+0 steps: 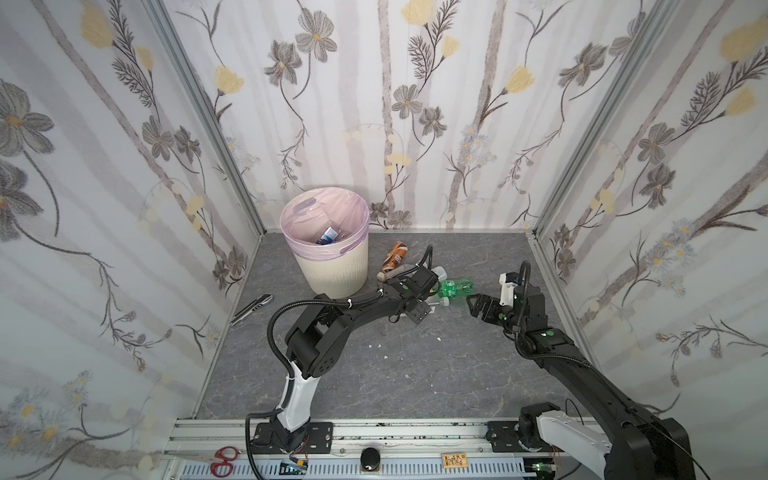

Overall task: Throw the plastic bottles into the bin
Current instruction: 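Close the left gripper on the frosted matcha tea bottle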

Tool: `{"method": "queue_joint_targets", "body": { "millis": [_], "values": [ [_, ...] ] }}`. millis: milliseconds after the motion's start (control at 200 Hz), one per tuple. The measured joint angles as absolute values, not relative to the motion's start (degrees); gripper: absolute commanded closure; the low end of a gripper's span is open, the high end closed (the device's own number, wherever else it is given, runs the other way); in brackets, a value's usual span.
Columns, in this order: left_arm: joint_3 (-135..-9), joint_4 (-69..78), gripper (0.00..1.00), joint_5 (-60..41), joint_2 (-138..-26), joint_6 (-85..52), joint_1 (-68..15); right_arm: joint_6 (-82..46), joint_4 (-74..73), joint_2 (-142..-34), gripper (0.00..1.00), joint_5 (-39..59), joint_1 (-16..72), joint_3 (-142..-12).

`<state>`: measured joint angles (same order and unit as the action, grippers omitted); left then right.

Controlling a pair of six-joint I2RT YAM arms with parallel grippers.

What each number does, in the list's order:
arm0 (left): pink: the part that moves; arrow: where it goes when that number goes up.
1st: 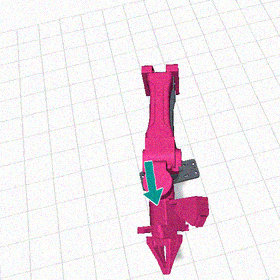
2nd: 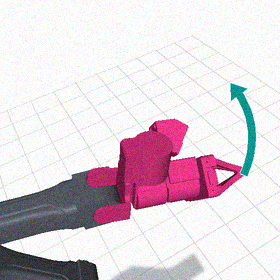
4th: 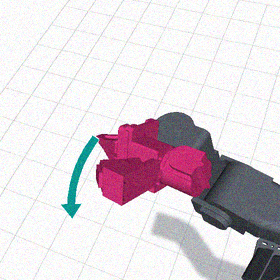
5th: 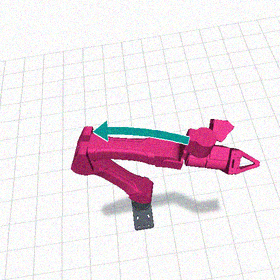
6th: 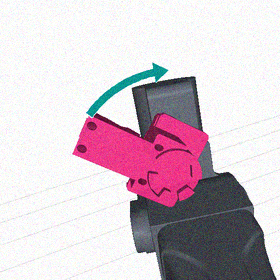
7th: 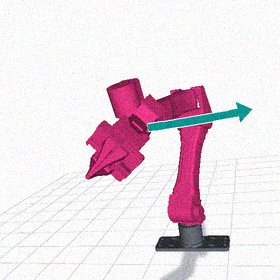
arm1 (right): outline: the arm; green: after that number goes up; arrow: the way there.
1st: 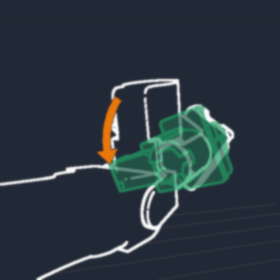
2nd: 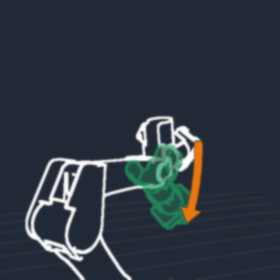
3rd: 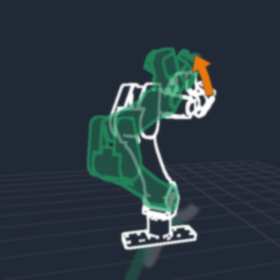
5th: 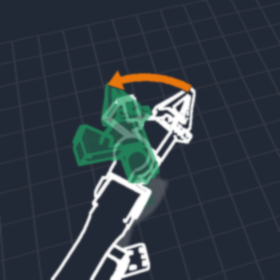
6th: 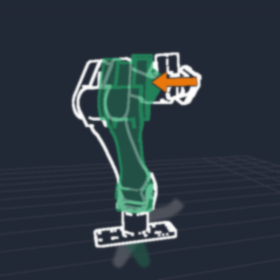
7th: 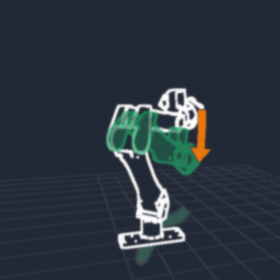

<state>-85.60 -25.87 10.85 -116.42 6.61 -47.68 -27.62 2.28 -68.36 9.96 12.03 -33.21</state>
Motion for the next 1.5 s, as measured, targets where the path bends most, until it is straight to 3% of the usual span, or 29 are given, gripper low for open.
{"method": "queue_joint_targets", "body": {
  "millis": [620, 1074, 1379, 1504],
  "values": [
    [-83.2, -26.9, 0.23, 3.6, -116.4, 4.5, -49.3, -28.9, 1.9, -68.8, 0.00, 9.9, 11.6, -33.5],
    [-82.6, -26.9, 0.37, 2.5, -115.4, 4.1, -50.2, -29.5, 1.9, -67.4, 0.00, 10.0, 11.2, -32.3],
    [-80.5, -27.2, 0.40, 1.2, -112.5, 3.8, -50.5, -30.0, 1.8, -66.5, 0.00, 10.1, 10.7, -32.2],
    [-80.1, -27.2, 0.36, 0.4, -112.6, 3.1, -50.6, -30.0, 1.7, -66.0, 0.00, 10.1, 10.5, -31.9]
  ]
}}
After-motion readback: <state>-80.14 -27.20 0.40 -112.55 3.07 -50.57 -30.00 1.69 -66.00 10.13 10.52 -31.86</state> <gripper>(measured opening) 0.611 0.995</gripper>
